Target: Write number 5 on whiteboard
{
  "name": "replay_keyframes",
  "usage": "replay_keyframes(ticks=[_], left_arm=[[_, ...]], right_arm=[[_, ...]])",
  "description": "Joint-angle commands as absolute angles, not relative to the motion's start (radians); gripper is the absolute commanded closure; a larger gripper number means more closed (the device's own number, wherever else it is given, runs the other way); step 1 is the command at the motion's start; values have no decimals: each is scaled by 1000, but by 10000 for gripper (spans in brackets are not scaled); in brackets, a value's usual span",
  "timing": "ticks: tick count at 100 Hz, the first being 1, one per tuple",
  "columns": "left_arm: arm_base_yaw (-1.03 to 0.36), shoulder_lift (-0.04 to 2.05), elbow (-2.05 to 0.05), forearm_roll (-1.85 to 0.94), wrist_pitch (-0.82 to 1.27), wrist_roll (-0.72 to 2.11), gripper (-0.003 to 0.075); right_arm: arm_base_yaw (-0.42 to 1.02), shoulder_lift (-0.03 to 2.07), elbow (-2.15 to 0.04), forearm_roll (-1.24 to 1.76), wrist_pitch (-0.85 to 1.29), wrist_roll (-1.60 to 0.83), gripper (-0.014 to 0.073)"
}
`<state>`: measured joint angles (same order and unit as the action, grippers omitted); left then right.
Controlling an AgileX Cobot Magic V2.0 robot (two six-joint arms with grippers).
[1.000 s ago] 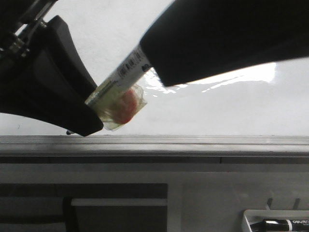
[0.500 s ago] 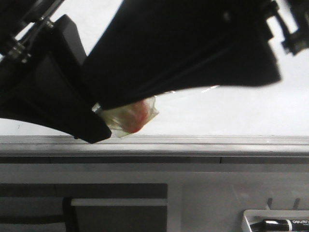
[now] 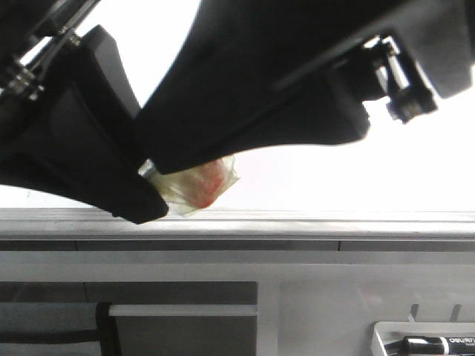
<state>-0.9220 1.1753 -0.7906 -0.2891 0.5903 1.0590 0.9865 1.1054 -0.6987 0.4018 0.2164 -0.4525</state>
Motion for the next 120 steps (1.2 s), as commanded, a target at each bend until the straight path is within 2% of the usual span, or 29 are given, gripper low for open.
replay_keyframes(ticks=[1, 17, 39, 44, 49, 61, 66, 71, 81, 120], left_arm=[[-930, 1148, -824, -314, 521, 1055, 741], [-930, 1148, -824, -325, 518, 1055, 741], [-930, 1146, -826, -335, 508, 962, 719], [-930, 1139, -826, -332, 505, 933, 664], [-930, 1128, -826, -332, 505, 902, 576], [-925, 1085, -826, -323, 505, 836, 291], [-917, 1060, -826, -309, 517, 803, 211], [-899, 1028, -826, -295, 531, 776, 174], [-852, 937, -823, -256, 548, 685, 196], [-578, 427, -594, -238, 446, 333, 482]], right_arm=[[988, 1105, -734, 422, 161, -463, 493], [988, 1128, -734, 422, 188, -463, 662], [988, 1131, -734, 422, 186, -463, 656], [988, 1131, -734, 422, 188, -463, 656], [988, 1131, -734, 422, 190, -463, 656], [988, 1127, -734, 412, 190, -463, 655], [988, 1119, -734, 399, 190, -463, 655], [985, 1107, -734, 386, 190, -463, 654], [972, 1076, -734, 373, 192, -463, 650], [839, 975, -734, 321, 168, -463, 629]])
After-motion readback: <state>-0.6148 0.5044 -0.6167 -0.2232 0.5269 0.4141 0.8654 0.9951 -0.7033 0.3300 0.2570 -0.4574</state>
